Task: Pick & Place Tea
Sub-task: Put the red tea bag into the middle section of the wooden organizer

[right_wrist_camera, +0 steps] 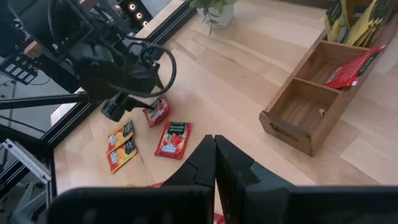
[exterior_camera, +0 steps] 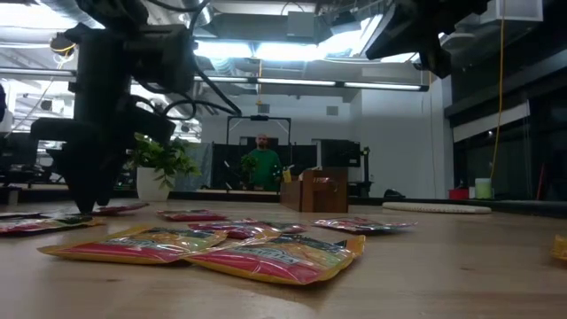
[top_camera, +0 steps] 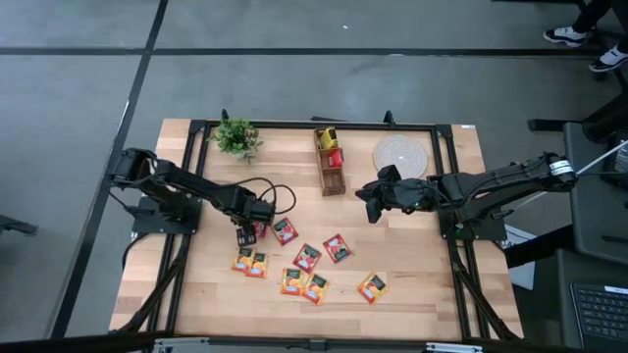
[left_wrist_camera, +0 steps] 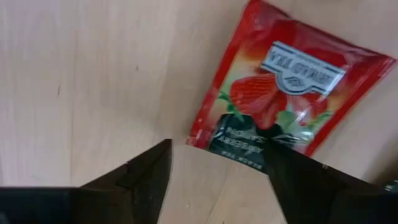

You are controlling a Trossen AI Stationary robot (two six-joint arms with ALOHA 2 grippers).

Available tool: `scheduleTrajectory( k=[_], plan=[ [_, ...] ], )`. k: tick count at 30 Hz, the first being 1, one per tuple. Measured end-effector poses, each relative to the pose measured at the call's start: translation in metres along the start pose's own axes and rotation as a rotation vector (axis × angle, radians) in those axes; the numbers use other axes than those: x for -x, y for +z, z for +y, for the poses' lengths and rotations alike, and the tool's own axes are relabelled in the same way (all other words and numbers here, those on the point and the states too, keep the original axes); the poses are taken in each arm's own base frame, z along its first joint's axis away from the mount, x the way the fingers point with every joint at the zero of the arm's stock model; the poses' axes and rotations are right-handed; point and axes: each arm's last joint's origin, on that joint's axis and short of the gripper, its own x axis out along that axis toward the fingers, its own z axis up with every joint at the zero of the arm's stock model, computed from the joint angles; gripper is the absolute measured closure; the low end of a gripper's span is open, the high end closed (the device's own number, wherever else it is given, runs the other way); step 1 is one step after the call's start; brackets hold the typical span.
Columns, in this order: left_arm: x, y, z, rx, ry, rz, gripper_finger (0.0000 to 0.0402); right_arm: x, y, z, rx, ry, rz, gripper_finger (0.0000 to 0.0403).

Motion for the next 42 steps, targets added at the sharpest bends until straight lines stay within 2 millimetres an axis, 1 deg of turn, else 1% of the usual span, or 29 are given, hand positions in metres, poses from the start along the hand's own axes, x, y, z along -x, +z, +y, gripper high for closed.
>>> scheduleTrajectory(
  k=[3,8,10,11,12,14,18,19,20,25,30,39,42],
  plan=[
    [-0.004,0.001,-0.001,-0.006,0.008,0.023,0.0153,0.0,0.0,0.0,0.003,-0.002,-0.002,0.0393],
    [-0.005,0.001,-0.001,-0.008,0.007,0.021,0.0154,0.0,0.0,0.0,0.006,-0.003,-0.003,0.0393],
    [-0.006,0.001,-0.001,-0.007,0.0,0.022,0.0163,0.0,0.0,0.0,0.007,-0.003,-0.004,0.0393],
    [-0.006,0.001,-0.001,-0.006,-0.005,0.021,0.0175,0.0,0.0,0.0,0.008,-0.003,-0.004,0.0393],
    [-0.006,0.001,-0.002,-0.006,-0.009,0.021,0.0192,0.0,0.0,0.0,0.01,-0.003,-0.004,0.0393],
    [-0.006,0.002,-0.002,-0.012,-0.023,0.018,0.024,0.0,0.0,0.0,0.018,-0.004,-0.004,0.0393],
    [-0.006,0.003,-0.004,-0.049,-0.069,0.021,0.0364,0.0,0.0,0.0,0.028,-0.004,-0.004,0.0393],
    [-0.006,0.003,-0.004,-0.052,-0.073,0.02,0.0381,0.0,0.0,0.0,0.028,-0.004,-0.004,0.0393],
    [-0.006,0.003,-0.004,-0.053,-0.074,0.018,0.0388,0.0,0.0,0.0,0.029,-0.006,-0.006,0.0393],
    [-0.006,0.004,-0.004,-0.052,-0.068,0.008,0.0399,0.0,0.001,-0.001,0.029,-0.02,-0.022,0.0393],
    [0.003,0.002,-0.002,-0.041,-0.087,-0.031,0.0399,0.0,0.001,-0.001,0.029,-0.022,-0.022,0.0393],
    [0.039,0.003,0.001,-0.013,-0.151,-0.169,0.04,0.0,0.001,-0.001,0.029,-0.021,-0.023,0.0393],
    [0.044,0.002,0.002,0.003,-0.159,-0.189,0.0399,0.0,0.001,-0.001,0.029,-0.022,-0.022,0.0393]
  ],
)
